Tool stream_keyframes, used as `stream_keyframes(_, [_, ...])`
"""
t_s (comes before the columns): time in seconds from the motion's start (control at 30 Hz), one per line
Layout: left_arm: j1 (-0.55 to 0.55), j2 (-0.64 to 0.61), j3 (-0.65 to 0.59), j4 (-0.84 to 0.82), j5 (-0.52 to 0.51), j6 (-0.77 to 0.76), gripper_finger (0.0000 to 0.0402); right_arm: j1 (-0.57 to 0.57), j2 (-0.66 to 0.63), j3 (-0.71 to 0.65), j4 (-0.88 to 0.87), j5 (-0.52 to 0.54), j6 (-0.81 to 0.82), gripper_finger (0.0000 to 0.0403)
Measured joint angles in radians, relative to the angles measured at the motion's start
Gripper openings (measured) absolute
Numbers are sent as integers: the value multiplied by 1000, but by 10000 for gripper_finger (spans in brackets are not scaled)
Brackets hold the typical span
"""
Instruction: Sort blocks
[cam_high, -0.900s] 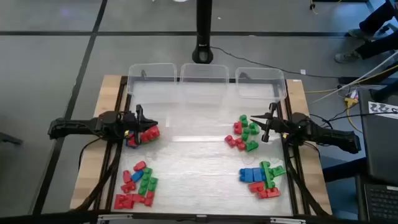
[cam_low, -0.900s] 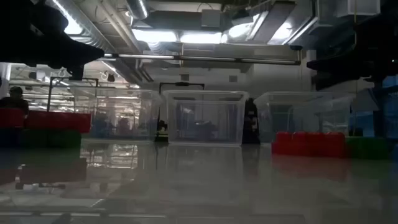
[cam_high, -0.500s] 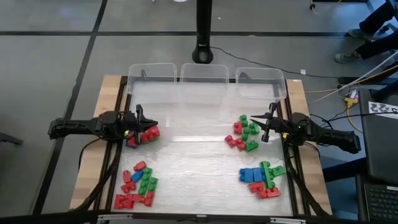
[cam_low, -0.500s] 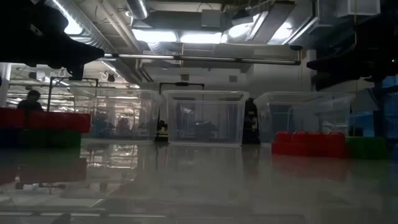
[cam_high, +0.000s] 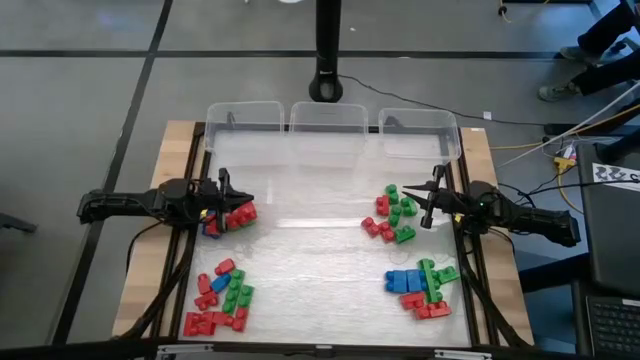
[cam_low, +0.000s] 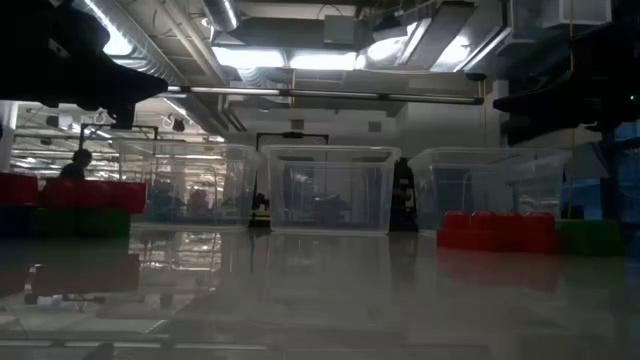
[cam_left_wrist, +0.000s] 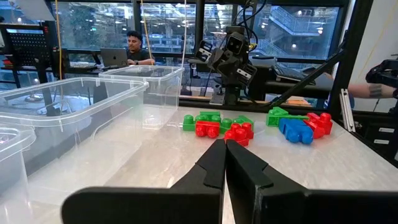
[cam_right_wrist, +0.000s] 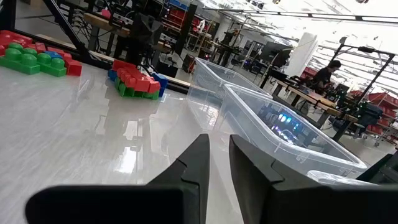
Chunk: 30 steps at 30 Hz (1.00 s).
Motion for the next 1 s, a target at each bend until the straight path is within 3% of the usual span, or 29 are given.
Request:
stream_keyframes(0.8, [0, 0, 0, 0, 0, 0, 1, 0, 0, 0, 0, 0, 0, 65])
stream_keyframes(1.0, [0, 0, 0, 0, 0, 58, 1, 0, 0, 0, 0, 0, 0, 65])
